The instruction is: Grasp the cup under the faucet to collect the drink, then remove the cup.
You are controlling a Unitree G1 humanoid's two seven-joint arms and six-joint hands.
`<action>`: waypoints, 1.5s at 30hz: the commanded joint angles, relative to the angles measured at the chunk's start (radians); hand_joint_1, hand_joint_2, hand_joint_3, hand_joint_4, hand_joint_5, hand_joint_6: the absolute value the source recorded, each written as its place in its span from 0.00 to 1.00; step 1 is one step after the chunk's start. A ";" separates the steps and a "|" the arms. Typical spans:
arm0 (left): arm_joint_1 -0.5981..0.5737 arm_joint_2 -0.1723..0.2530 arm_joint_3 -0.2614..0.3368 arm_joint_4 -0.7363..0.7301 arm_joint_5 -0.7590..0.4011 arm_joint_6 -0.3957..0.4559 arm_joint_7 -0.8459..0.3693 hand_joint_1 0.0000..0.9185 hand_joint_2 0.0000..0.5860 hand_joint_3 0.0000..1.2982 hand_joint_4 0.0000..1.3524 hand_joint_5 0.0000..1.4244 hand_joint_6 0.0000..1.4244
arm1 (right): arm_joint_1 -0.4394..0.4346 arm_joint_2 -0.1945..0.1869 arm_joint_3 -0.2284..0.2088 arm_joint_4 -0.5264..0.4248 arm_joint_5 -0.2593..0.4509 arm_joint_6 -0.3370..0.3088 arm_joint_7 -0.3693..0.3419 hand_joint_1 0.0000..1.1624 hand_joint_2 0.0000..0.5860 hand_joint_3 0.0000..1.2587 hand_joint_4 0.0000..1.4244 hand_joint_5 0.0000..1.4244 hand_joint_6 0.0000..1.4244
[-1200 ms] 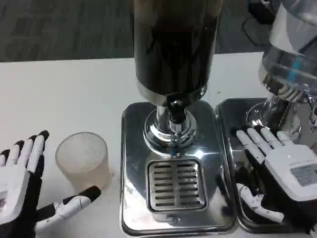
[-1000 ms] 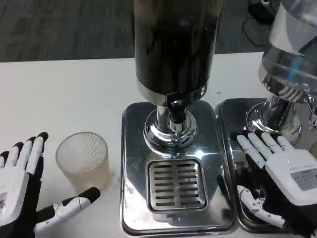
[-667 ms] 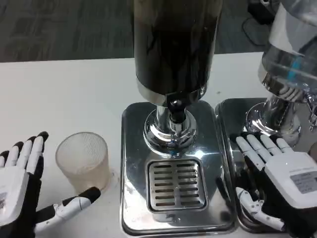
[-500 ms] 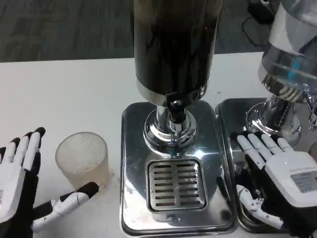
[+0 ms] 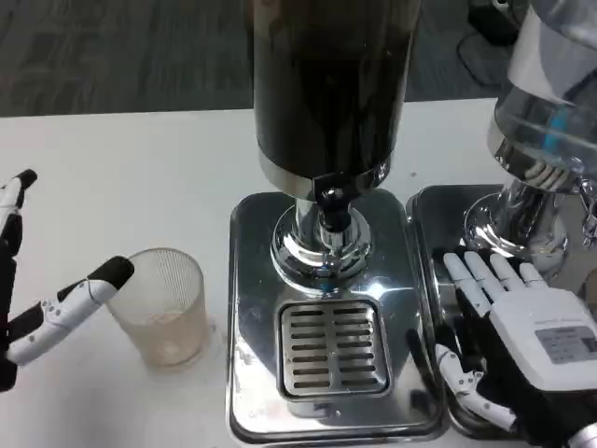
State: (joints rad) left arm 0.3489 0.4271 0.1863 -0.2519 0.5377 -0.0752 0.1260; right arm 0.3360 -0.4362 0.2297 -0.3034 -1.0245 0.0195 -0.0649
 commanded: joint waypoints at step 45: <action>-0.019 -0.006 -0.069 0.510 -0.079 -0.413 0.094 0.07 0.00 0.00 0.00 0.00 0.00 | -0.018 0.004 0.010 0.006 0.000 0.017 0.016 0.11 0.87 0.00 0.00 0.00 0.00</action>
State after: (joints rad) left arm 0.3627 0.4148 0.1349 0.2228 0.4429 -0.4630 0.1922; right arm 0.3197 -0.4355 0.2374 -0.2966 -1.0225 0.0306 -0.0473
